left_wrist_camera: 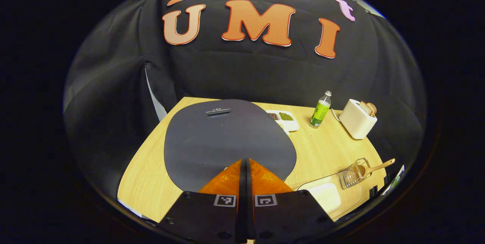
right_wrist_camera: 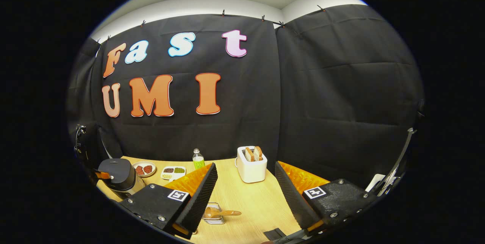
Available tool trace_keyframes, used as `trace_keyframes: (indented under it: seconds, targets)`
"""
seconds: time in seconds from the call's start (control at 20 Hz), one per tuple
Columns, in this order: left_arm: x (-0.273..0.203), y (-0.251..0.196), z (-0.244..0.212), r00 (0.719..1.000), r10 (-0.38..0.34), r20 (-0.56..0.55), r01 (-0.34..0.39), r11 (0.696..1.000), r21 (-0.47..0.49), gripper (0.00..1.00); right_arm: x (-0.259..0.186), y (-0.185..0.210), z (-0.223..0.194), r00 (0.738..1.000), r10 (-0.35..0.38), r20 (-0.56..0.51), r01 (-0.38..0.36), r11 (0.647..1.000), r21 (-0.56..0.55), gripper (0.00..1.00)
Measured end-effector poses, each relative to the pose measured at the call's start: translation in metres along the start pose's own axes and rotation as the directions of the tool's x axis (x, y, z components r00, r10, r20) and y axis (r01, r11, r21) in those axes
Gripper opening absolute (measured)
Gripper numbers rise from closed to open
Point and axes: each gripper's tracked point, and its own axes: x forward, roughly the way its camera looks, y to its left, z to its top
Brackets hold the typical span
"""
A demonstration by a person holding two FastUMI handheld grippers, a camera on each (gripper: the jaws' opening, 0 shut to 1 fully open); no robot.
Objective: Close the left gripper, press the button to open the rice cooker; take a wooden spoon from the chopstick holder with the right hand, scoop a spoonful of rice and pour it into the rice cooker, then put the wooden spoon back into the chopstick holder.
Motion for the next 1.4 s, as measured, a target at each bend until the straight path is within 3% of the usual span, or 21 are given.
trace_keyframes:
  seconds: [0.15,0.2,0.25,0.5,0.55,0.6,0.65,0.7,0.8,0.95,1.0,1.1,1.2,1.4]
  targets:
    - [0.0,0.0,-0.008,0.998,-0.008,-0.067,0.008,1.0,-0.002,0.0,0.001,0.0,-0.002,1.0,0.003,-0.01,-0.003,1.0,0.01,0.95]
    - [0.0,0.0,-0.013,0.996,-0.01,-0.091,0.009,1.0,-0.012,0.04,0.001,0.001,-0.003,1.0,0.005,-0.012,-0.005,1.0,0.011,0.95]
    - [0.002,0.001,-0.018,0.993,-0.013,-0.115,0.011,1.0,-0.016,0.0,0.003,0.002,-0.005,1.0,0.006,-0.014,-0.005,1.0,0.011,0.95]
    - [-0.001,0.0,-0.014,0.996,0.008,-0.087,-0.006,1.0,0.021,0.05,0.003,0.008,-0.012,0.999,0.026,-0.028,-0.026,1.0,0.01,0.95]
    - [-0.001,-0.001,-0.011,0.997,0.006,-0.073,-0.005,1.0,0.013,0.0,0.003,0.008,-0.01,0.999,0.027,-0.022,-0.027,1.0,0.009,0.95]
    - [0.0,-0.001,-0.009,0.998,0.0,-0.057,0.0,1.0,-0.005,0.05,0.003,0.007,-0.008,1.0,0.028,-0.013,-0.028,1.0,0.011,0.95]
    - [-0.001,-0.001,-0.009,0.998,-0.01,-0.057,0.008,0.999,-0.036,0.0,0.002,0.006,-0.005,1.0,0.029,-0.003,-0.029,0.999,0.017,0.95]
    - [-0.003,0.001,-0.007,0.998,-0.019,-0.059,0.015,0.998,-0.065,0.04,0.002,0.005,-0.004,0.999,0.033,0.004,-0.033,0.999,0.024,0.95]
    - [-0.012,0.003,0.001,0.998,-0.02,-0.055,0.013,0.992,-0.123,0.0,0.003,0.005,-0.004,0.999,0.043,0.014,-0.043,0.998,0.037,0.95]
    - [-0.043,0.012,0.071,0.991,0.023,0.134,-0.006,0.992,-0.124,0.09,0.006,0.004,-0.012,0.999,0.047,0.019,-0.048,0.998,0.049,0.95]
    - [-0.054,0.016,0.097,0.979,0.039,0.2,-0.017,0.994,-0.11,0.04,0.007,0.005,-0.017,0.999,0.051,0.016,-0.052,0.997,0.053,0.95]
    - [-0.084,0.02,0.139,0.953,0.054,0.297,-0.025,0.995,-0.099,0.04,0.009,0.007,-0.029,0.998,0.056,0.005,-0.056,0.997,0.054,0.95]
    - [-0.11,0.022,0.167,0.929,0.067,0.365,-0.036,0.995,-0.091,0.0,0.012,0.01,-0.04,0.998,0.061,-0.004,-0.061,0.997,0.052,0.95]
    - [-0.15,0.034,0.194,0.88,0.115,0.461,-0.108,0.993,-0.041,0.04,0.017,0.017,-0.065,0.996,0.079,-0.033,-0.076,0.995,0.062,0.95]
